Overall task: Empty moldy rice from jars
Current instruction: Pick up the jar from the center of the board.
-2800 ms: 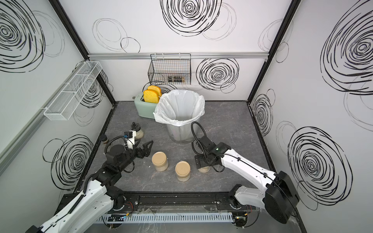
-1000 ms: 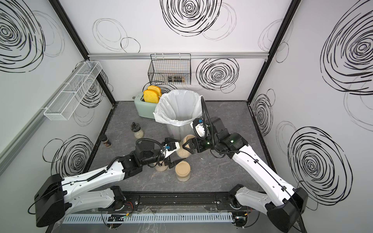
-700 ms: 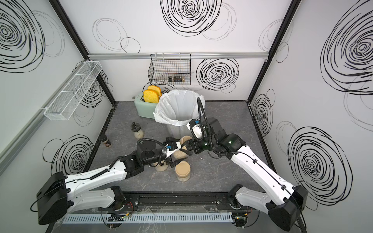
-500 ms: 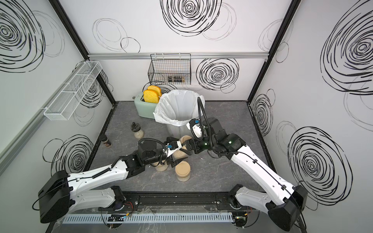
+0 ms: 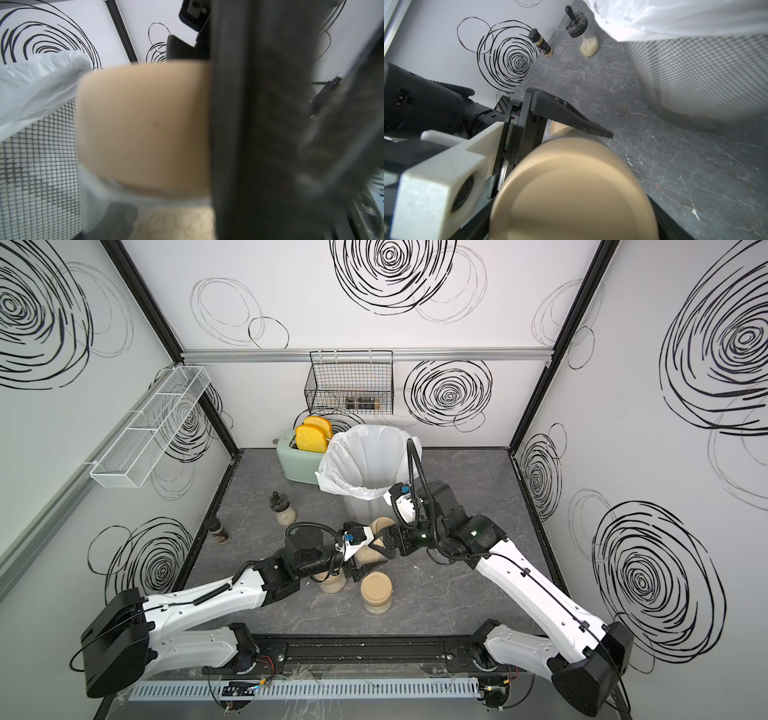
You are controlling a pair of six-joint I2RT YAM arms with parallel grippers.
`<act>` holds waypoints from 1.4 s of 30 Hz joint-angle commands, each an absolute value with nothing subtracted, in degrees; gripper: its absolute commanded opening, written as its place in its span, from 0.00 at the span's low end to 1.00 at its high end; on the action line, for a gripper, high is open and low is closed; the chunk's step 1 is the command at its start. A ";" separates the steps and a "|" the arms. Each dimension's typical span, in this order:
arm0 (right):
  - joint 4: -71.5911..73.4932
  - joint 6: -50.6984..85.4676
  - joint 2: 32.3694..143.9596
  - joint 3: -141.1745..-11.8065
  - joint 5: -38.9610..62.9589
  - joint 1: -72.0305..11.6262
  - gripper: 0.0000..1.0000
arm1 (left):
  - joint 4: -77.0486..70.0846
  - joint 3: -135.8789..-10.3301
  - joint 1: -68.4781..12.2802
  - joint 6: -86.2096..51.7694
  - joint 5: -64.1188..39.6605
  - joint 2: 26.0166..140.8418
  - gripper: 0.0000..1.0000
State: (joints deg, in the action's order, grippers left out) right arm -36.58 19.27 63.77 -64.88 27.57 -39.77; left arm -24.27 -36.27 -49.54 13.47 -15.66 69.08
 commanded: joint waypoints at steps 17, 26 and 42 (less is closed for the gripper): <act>-25.20 21.53 62.01 -67.05 30.26 -37.18 0.98 | -46.82 -27.90 -45.62 0.16 -17.75 63.46 0.63; -25.58 20.75 62.67 -67.93 28.80 -37.43 0.98 | -55.64 -25.85 -45.45 -4.97 -14.65 63.34 0.59; -25.96 18.31 66.81 -72.92 16.21 -45.49 0.98 | -62.85 -24.29 -46.69 -4.43 -10.55 63.81 0.59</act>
